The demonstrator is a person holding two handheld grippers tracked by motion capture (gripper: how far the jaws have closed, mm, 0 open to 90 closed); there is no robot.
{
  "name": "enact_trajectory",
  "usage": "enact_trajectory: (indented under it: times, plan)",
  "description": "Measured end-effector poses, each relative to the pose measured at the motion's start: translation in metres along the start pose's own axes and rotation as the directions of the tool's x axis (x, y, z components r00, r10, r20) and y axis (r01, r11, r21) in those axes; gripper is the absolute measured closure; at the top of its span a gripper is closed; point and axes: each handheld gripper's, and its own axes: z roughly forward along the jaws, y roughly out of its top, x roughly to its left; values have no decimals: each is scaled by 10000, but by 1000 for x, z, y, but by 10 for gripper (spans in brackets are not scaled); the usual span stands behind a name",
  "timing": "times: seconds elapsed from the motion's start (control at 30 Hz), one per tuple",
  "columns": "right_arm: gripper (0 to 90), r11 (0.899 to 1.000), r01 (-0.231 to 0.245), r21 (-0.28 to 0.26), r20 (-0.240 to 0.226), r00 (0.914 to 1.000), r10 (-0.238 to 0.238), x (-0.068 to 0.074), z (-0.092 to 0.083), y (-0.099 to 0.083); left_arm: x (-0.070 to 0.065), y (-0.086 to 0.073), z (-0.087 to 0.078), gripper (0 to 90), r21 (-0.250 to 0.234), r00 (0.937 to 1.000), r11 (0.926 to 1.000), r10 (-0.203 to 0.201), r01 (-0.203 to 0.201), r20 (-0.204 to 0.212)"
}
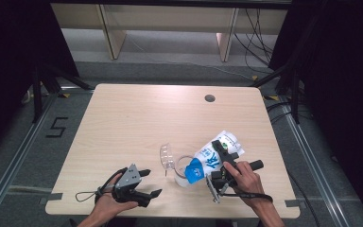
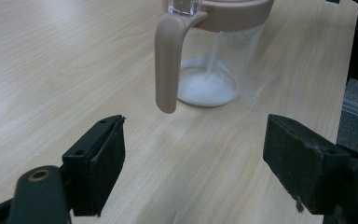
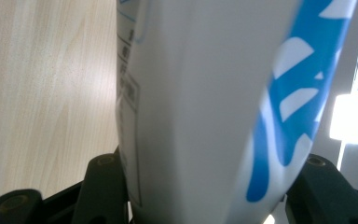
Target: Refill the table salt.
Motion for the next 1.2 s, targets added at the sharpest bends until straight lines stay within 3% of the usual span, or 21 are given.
enact_trajectory:
  times: [0.03,0.07,0.13,0.2,0.23,0.3,0.37,0.4,0.43,0.53,0.83,0.93,0.97,1.1,1.2]
  plan:
    - [500,10000,-13,61,-44,10000,13,0,0,0,0,0,0,206,-15,10000,10000,-88,88,11]
    - [500,9987,-411,308,-142,9990,416,2,-2,0,0,0,0,206,-13,10000,10000,-83,83,13]
    - [499,9994,-285,188,-91,9995,286,2,-1,0,0,0,0,206,43,10000,10000,42,-42,-23]
    - [500,9983,-469,360,-215,9986,477,3,-2,0,-1,0,0,206,-16,9999,9999,-134,134,28]
    - [500,9984,-444,356,-194,9988,451,3,-2,0,0,0,0,206,-14,10000,10000,-91,91,7]
    - [501,9996,273,-43,7,9996,-273,-2,0,0,0,0,0,206,-9,10000,10000,-16,16,6]
    - [501,9999,137,15,-11,9999,-137,-1,0,0,-1,0,0,206,-9,9999,9999,-118,118,27]
    - [501,9993,-269,274,-104,9996,272,2,-2,0,0,0,0,206,-8,10000,10000,-39,39,1]
    - [501,9990,-372,250,-62,9993,373,3,-2,0,0,0,0,206,24,10000,10000,-13,13,-12]
    - [503,9997,104,207,-151,9998,-101,-2,-2,1,0,0,0,206,-4,10000,10000,-15,15,6]
    - [505,9996,37,268,-185,9998,-32,-1,-2,1,0,0,0,206,-8,10000,10000,-78,78,25]
    - [506,9996,119,252,-114,9999,-116,-2,-2,1,0,0,0,206,-1,10000,10000,-13,13,-4]
    - [506,9991,390,157,-17,9992,-390,-4,-2,2,0,0,0,206,-9,10000,10000,-17,17,4]
    - [507,9993,370,71,96,9993,-370,-3,-2,1,0,0,0,206,53,10000,10000,76,-76,-15]
    - [508,9991,378,193,-79,9993,-377,-4,-2,2,0,0,0,206,52,10000,10000,53,-53,-21]
